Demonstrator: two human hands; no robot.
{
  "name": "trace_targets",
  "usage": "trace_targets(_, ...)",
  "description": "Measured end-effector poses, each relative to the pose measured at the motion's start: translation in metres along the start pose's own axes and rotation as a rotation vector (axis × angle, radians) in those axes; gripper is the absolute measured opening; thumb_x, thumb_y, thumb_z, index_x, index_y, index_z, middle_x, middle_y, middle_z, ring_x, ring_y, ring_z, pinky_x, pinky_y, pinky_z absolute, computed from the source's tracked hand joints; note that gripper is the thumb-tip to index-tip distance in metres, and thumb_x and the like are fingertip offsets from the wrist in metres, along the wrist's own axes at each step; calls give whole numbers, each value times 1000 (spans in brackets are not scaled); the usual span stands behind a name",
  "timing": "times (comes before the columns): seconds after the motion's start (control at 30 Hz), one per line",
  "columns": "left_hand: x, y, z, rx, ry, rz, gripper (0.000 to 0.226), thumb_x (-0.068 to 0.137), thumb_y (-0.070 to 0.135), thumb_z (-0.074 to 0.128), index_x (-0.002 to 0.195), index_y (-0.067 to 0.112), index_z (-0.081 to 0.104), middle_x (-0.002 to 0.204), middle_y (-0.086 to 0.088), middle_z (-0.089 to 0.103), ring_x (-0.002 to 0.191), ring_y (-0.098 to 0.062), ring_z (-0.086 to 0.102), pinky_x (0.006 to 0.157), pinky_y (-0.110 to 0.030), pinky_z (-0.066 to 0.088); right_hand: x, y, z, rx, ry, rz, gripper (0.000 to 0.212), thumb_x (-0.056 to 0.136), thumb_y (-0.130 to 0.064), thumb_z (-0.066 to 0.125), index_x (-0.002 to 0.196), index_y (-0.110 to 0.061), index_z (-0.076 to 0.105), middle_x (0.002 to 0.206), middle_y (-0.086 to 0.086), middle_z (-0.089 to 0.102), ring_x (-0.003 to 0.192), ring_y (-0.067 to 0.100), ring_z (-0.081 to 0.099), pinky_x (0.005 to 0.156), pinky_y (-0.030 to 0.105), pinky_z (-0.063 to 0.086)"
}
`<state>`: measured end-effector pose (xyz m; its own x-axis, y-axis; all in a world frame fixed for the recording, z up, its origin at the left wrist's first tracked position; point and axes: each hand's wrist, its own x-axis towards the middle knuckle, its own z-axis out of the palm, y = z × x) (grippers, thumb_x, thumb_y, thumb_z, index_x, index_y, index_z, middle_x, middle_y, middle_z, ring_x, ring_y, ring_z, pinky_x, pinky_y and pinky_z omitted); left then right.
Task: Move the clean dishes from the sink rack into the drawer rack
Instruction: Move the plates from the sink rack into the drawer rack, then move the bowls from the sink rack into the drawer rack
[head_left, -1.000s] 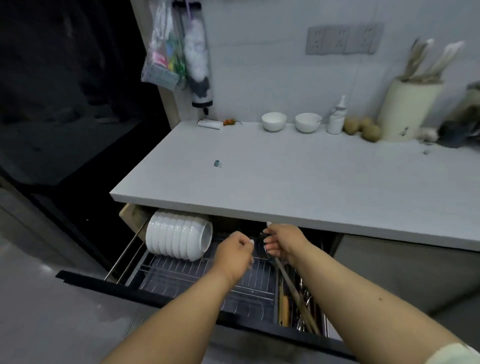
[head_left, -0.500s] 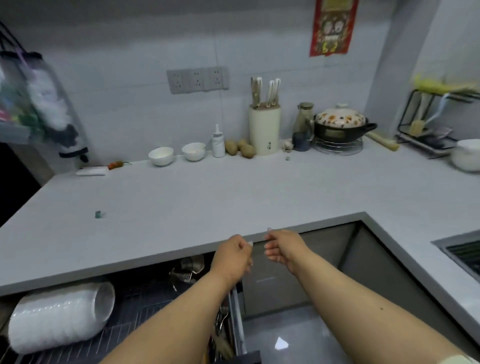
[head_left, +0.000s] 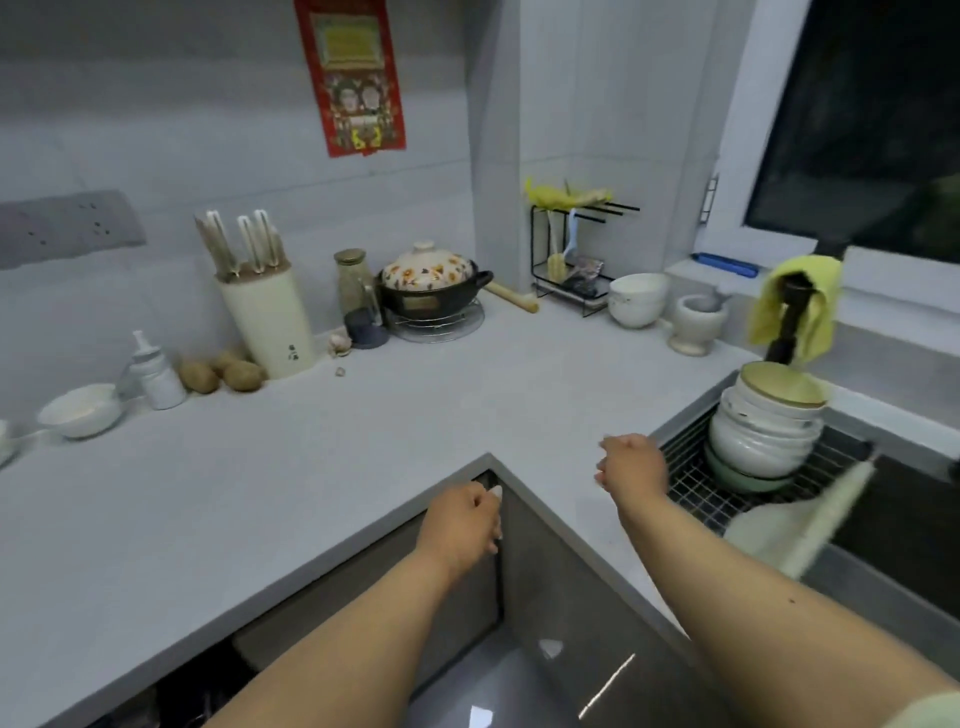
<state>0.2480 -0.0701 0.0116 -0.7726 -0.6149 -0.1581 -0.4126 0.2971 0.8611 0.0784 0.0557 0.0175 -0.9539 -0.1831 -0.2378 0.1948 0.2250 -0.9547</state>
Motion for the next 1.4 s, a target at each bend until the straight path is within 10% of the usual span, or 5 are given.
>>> trace_targets(0.3, 54, 64, 95, 47, -154, 49, 37, 99, 34, 44, 73, 12, 57, 71, -4, 67, 52, -14, 60, 53, -23, 48, 116, -10, -146, -189, 414, 33, 27, 92, -18, 45, 100, 0, 62, 100, 19, 67, 92, 35, 62, 77, 38, 48)
trace_targets(0.63, 88, 100, 154, 61, -253, 54, 33, 97, 21, 44, 69, 12, 58, 63, -5, 65, 56, -18, 59, 63, -33, 54, 180, -15, -205, -652, 327, -129, 47, 94, -33, 54, 132, -6, 52, 140, 13, 36, 120, 36, 49, 100, 40, 40)
trace_targets(1.0, 117, 132, 183, -28, -257, -2, 34, 100, 27, 45, 76, 8, 58, 66, -8, 63, 50, -15, 55, 51, -25, 49, 220, -11, -206, -886, 44, -157, 27, 96, -20, 51, 111, -3, 66, 112, 18, 62, 102, 36, 58, 82, 33, 44)
trace_targets(1.4, 128, 160, 187, -192, -260, -58, 27, 101, 25, 45, 83, 8, 55, 68, -7, 63, 51, -16, 56, 53, -27, 51, 190, -22, -202, -587, 403, -456, 26, 97, -16, 49, 100, 5, 63, 106, 22, 54, 91, 33, 52, 72, 28, 31)
